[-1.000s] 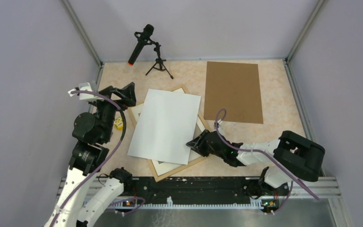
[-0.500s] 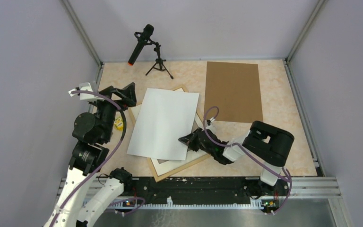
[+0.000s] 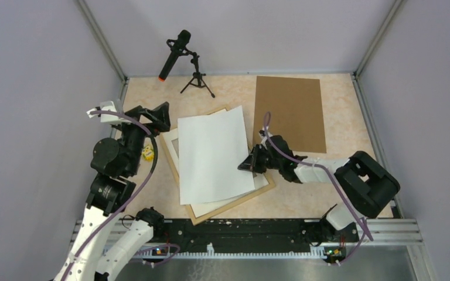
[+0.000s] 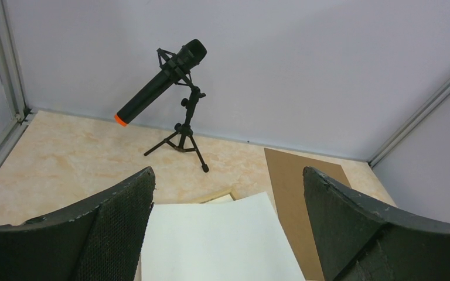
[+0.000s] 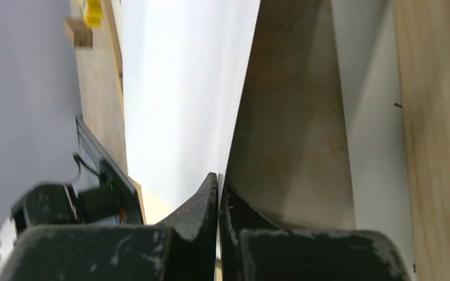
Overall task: Put the photo into the frame
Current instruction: Adjust the photo in the photo frame.
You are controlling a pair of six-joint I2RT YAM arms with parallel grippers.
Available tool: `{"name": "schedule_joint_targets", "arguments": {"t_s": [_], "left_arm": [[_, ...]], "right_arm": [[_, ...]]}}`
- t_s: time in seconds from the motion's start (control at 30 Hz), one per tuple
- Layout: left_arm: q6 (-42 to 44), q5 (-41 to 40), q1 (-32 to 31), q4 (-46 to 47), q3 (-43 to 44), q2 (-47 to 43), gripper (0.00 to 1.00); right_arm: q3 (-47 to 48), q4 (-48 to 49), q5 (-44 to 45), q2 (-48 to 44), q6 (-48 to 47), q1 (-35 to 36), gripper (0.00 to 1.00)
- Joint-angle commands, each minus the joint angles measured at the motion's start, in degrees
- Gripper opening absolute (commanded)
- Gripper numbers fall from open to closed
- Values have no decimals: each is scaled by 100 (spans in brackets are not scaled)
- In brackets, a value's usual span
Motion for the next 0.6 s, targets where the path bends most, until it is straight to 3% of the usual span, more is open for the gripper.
{"name": "schedule_joint_targets", "arguments": {"t_s": [0.0, 0.2, 0.57], "left_arm": [[11, 149, -15, 312, -42, 131, 98], [-6, 184, -15, 309, -60, 296, 98], [3, 200, -10, 291, -60, 396, 99]], "right_arm": [[633, -1176, -1927, -155, -1952, -327, 0], [1788, -2933, -2136, 285, -3710, -640, 0], [2292, -2574, -2876, 999, -3896, -873, 0]]}}
